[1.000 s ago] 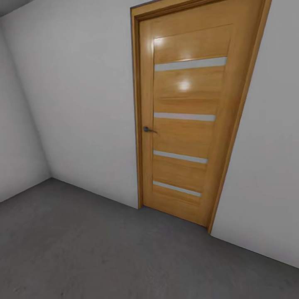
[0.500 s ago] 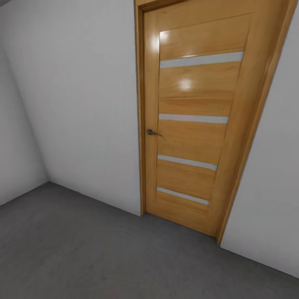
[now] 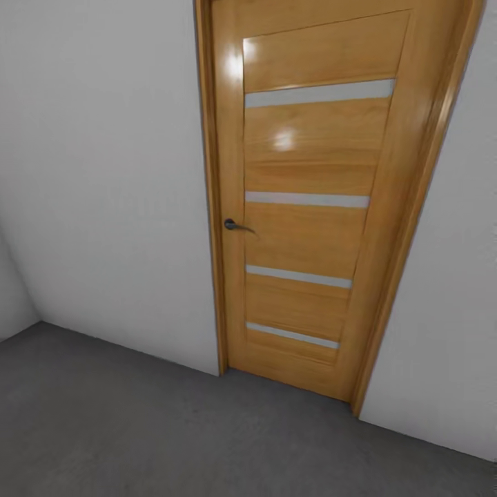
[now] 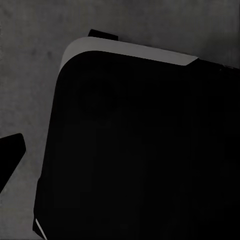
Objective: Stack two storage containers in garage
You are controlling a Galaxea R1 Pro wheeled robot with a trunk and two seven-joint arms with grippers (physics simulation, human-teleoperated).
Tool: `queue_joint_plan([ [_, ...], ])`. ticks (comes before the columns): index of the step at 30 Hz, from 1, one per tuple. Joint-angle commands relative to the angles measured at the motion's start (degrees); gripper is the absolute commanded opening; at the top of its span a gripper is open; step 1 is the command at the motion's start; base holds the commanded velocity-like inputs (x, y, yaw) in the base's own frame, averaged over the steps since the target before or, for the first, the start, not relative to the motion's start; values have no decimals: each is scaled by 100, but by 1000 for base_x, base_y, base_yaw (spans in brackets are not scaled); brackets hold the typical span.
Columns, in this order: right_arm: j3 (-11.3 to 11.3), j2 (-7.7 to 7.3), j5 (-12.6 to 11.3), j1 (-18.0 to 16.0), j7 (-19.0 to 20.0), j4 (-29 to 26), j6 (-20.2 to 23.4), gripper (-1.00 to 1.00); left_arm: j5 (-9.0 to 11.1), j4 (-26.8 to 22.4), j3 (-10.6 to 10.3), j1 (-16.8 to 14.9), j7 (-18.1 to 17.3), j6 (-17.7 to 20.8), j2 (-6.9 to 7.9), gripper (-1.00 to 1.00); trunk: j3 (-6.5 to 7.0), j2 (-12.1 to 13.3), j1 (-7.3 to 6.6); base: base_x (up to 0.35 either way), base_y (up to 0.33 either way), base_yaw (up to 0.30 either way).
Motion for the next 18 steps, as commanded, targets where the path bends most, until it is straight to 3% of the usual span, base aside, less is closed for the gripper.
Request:
queue_joint_plan([
  [1, 0, -2, 29, -1, 4, -2, -11, 100, 38, 0, -8, -1, 0, -14, -1, 100, -5, -2, 3, 323, 116, -261],
  [18, -11, -15, 28, -1, -48, -2, 22, 100, 38, 0, -8, -1, 0, -63, -1, 100, -5, -2, 3, 323, 135, -33],
])
